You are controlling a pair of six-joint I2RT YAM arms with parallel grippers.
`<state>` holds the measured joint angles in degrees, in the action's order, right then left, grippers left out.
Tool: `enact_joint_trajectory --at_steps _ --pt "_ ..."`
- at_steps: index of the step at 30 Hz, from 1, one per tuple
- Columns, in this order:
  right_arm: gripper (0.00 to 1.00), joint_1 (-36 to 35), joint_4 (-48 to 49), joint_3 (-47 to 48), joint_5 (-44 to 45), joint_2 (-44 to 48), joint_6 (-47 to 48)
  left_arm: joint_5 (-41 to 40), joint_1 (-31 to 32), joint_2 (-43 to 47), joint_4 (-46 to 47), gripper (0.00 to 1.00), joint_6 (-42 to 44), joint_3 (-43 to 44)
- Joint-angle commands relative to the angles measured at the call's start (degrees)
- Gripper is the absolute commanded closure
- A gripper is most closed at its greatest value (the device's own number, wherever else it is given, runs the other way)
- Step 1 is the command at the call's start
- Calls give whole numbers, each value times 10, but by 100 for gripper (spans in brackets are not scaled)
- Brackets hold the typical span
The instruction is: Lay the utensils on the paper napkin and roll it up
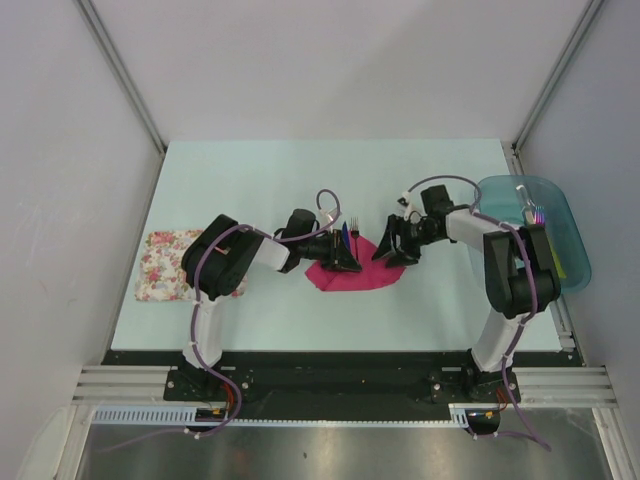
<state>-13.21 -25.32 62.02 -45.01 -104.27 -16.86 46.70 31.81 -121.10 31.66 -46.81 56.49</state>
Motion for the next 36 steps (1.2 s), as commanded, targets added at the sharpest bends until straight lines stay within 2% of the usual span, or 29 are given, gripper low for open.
enact_joint_trajectory --at_steps 1,3,8,20,26,29,32,36 --pt "29 53 -67 17 55 28 45 -8 -2 -12 -12 76 29 16" --pt "24 76 -77 7 82 32 61 -8 -1 -14 -12 76 30 16" --pt "24 89 -67 -23 112 34 78 -10 -1 -19 -9 76 35 13" --pt "44 53 8 -30 -23 -73 28 -6 -1 -20 -9 75 37 12" --pt "60 50 13 -26 -30 -60 21 -7 -1 -19 -9 75 39 15" --pt "65 44 13 -30 -28 -36 17 -7 -2 -19 -6 75 37 16" --pt "79 29 15 -28 -14 -15 19 -8 -1 -16 -5 75 41 19" --pt "91 6 18 -17 -6 -6 19 -8 -2 -14 -6 76 41 19"
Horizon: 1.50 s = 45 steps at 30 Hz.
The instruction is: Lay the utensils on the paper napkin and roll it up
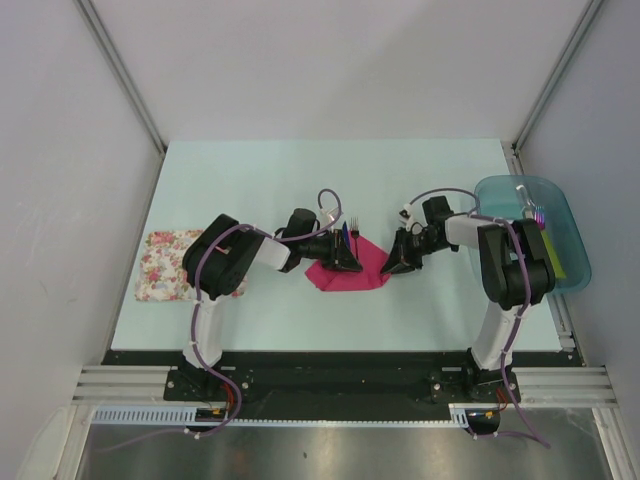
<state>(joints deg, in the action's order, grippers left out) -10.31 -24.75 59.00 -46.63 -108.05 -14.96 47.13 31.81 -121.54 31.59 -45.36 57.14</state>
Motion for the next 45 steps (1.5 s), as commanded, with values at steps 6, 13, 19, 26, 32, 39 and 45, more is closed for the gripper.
enact_joint_trajectory --at_steps 6,13,19,26,32,39,45 --pt "100 -49 13 29 2 21 -18 -12 -2 -6 -4 78 24 17" --pt "100 -64 35 38 -7 -10 -55 -2 -1 12 5 79 13 18" --pt "100 -68 43 52 -7 -29 -67 14 -3 67 -16 73 28 1" --pt "100 -79 51 59 -11 -28 -81 31 -13 121 -55 69 37 -48" --pt "100 -88 57 59 -13 -27 -88 31 -23 138 -84 68 58 -72" --pt "100 -95 57 62 -13 -28 -89 11 -32 140 -105 71 70 -82" --pt "100 -101 55 64 -10 -28 -88 10 -38 145 -106 72 72 -86"
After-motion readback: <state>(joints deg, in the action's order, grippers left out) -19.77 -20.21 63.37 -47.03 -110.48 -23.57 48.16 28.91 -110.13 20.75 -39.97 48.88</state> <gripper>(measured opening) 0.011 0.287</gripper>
